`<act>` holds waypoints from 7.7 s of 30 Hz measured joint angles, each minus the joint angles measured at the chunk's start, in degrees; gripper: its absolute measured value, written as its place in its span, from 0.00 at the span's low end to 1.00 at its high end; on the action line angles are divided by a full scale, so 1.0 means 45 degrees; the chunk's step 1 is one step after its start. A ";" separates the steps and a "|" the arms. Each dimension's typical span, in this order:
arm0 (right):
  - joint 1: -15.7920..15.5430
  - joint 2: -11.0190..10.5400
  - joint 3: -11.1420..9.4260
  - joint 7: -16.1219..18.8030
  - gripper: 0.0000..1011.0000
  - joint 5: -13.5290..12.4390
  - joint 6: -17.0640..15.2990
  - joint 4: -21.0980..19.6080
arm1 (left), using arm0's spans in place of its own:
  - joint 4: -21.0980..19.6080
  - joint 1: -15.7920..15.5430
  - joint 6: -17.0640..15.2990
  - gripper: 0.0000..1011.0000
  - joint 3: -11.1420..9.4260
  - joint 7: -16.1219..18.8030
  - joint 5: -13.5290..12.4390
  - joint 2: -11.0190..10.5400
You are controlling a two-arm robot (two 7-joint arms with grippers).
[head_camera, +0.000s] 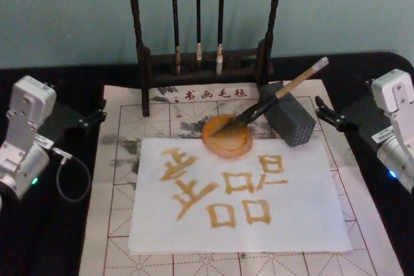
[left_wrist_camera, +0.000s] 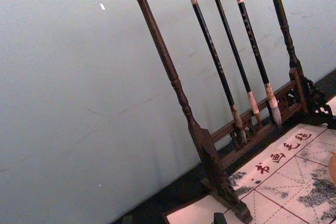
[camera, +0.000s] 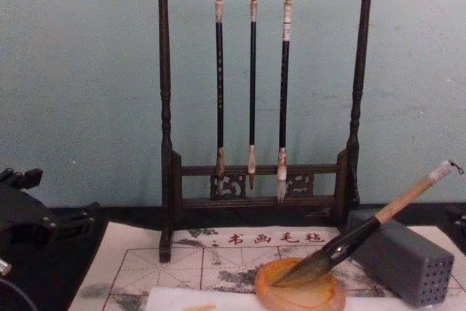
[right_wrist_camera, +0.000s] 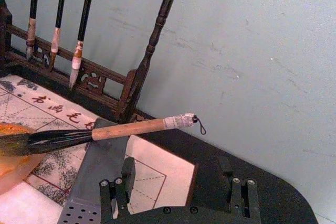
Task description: Pick up the brush from the inkstone, write on the paper, then place the brush back to its original position.
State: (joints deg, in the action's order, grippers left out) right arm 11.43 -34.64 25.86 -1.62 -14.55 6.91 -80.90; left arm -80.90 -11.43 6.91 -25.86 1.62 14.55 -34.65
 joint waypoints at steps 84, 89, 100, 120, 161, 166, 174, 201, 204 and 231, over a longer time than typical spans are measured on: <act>0.1361 0.3978 -0.3378 0.0993 0.99 -1.0604 -0.6374 0.1304 | 0.0000 0.0000 0.0000 0.99 0.0000 0.0001 0.0000 0.0000; 0.1582 0.4006 -0.3241 0.0995 0.99 -1.0752 -0.6352 0.1558 | 0.0000 0.0000 0.0000 0.99 0.0000 0.0000 0.0000 0.0000; 0.1895 0.4104 -0.3062 0.0943 0.99 -1.1256 -0.6301 0.1922 | 0.0000 0.0000 0.0000 0.99 0.0000 0.0000 0.0000 0.0000; 0.2043 0.4110 -0.2798 0.0505 0.99 -1.2126 -0.6146 0.2100 | 0.0000 0.0000 0.0000 0.99 0.0000 0.0000 0.0000 0.0000; 0.2116 0.3958 -0.2588 0.0511 0.51 -1.2303 -0.6088 0.2173 | 0.0000 0.0000 0.0000 0.99 0.0001 0.0000 0.0000 0.0000; 0.2116 0.3958 -0.2588 0.0510 0.35 -1.2300 -0.6088 0.2174 | 0.0000 0.0000 0.0000 0.99 0.0000 0.0000 0.0000 0.0000; 0.2116 0.3958 -0.2588 0.0512 0.19 -1.2300 -0.6088 0.2173 | 0.0000 0.0001 0.0000 0.99 0.0000 0.0000 0.0000 0.0000; 0.2056 0.3673 -0.2247 0.0792 0.19 -1.2072 -0.5633 0.1874 | 0.0000 0.0000 0.0000 0.99 0.0001 0.0000 0.0000 0.0000; 0.2006 0.3506 -0.2055 0.0922 0.19 -1.1919 -0.5385 0.1652 | 0.0001 0.0000 0.0000 0.99 0.0000 0.0000 0.0000 0.0000; 0.0234 0.1606 -0.0781 0.3553 0.19 -0.8102 -0.1439 -0.1022 | 0.0001 0.0001 0.0000 0.99 0.0000 0.0000 0.0000 0.0000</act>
State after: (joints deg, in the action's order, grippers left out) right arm 12.48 -27.42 22.34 14.37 -51.00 0.43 -85.50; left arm -80.90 -11.43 6.91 -25.86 1.62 14.55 -34.65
